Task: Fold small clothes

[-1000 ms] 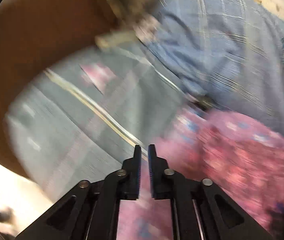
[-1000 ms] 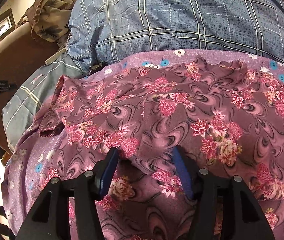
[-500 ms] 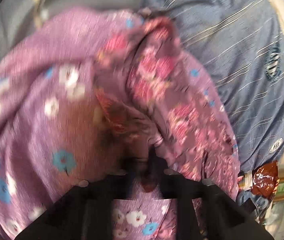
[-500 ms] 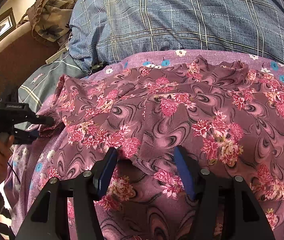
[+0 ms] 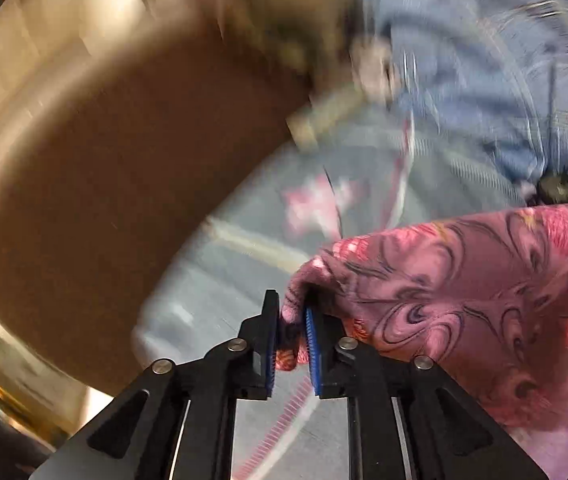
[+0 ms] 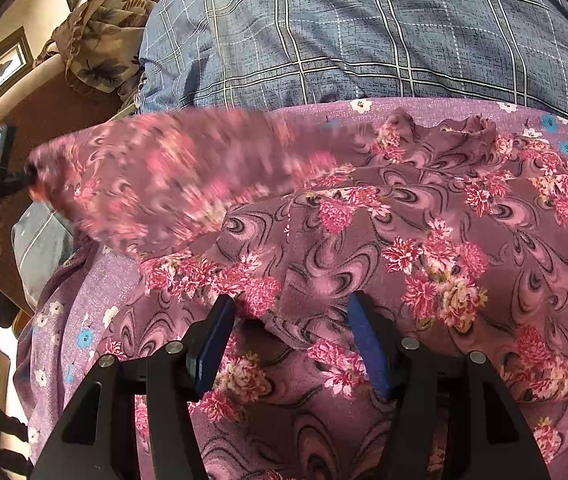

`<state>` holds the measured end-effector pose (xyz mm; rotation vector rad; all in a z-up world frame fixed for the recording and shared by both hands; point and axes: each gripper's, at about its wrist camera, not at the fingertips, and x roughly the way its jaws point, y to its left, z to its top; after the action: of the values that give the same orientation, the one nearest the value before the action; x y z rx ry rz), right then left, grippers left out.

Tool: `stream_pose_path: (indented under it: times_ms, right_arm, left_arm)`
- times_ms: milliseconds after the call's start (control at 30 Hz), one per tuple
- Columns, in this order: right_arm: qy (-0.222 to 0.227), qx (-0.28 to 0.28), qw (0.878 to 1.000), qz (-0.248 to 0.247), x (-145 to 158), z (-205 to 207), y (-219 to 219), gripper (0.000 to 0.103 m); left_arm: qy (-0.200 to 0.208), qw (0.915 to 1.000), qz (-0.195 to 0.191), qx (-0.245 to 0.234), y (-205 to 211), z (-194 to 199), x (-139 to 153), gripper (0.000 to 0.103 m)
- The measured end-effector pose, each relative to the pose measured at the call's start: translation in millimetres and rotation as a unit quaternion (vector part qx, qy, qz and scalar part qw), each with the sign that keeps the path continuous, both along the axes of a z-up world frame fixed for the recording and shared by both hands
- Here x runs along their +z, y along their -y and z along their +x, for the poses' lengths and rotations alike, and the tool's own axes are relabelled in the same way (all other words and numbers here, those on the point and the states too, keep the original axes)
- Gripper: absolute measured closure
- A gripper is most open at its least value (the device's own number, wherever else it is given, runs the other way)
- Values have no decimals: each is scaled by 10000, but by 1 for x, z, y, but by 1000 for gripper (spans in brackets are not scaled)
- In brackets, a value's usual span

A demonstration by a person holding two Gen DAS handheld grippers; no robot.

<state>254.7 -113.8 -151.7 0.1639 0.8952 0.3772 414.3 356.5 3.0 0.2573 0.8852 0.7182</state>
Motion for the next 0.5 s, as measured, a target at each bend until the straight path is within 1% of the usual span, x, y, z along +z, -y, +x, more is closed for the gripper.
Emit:
stream_pose_path:
  times_ms: [33,67,100,133,167,200,233,267,300,333,367,400,433,467,500]
  right_arm:
    - [-1,0,10000,-1,0,0,0,41]
    - [-2,1,10000,1,0,0,0,41]
    - [0,2,10000,3,0,0,0,41]
    - [0,0,10000,3,0,0,0,41]
    - [0,0,10000,3,0,0,0,41]
    - [-2,0,10000,7,0,0,0,41]
    - [-4,-1,10000,7,0,0,0,41]
    - [-2,-2,10000,7,0,0,0,41]
    - [-2,-2,10000,13,0,0,0,41]
    - [1,0,10000,22,0,-1,1,41]
    - [2,-1,10000,35,0,-1,1,41]
    - [0,-1,10000,53,0,-1,1,41]
    - [2,-1,10000,68,0,-1,2,41]
    - [3,-1,10000,82,0,-1,2,41]
    - [2,-1,10000,99,0,-1,2,41]
  left_arm:
    - [-67,9991,-409,42,-7,6,-3,88]
    - [-69,9955,-937,121,-22,9,-2,86]
    - [13,9875,-1569,177,-35,10,-1,76]
    - [103,9779,-2079,212,-52,9,3,69]
    - [222,9647,-2610,285,-61,13,5,59]
    - [375,9499,-3077,398,-76,12,10,60]
    - [501,9393,-3365,458,-101,5,25,61]
    - [679,9258,-3690,468,-117,3,31,60]
    - [919,9085,-4056,411,-126,-4,33,57]
    - [1065,8951,-4312,382,-130,-19,33,54]
    - [1226,8800,-4576,342,-138,-36,38,49]
    - [1387,8669,-4779,299,-141,-47,33,46]
    - [1436,8630,-4834,305,-137,-56,29,46]
    - [1445,8600,-4884,321,-136,-60,9,45]
    - [1407,8581,-4925,361,-134,-61,-2,45]
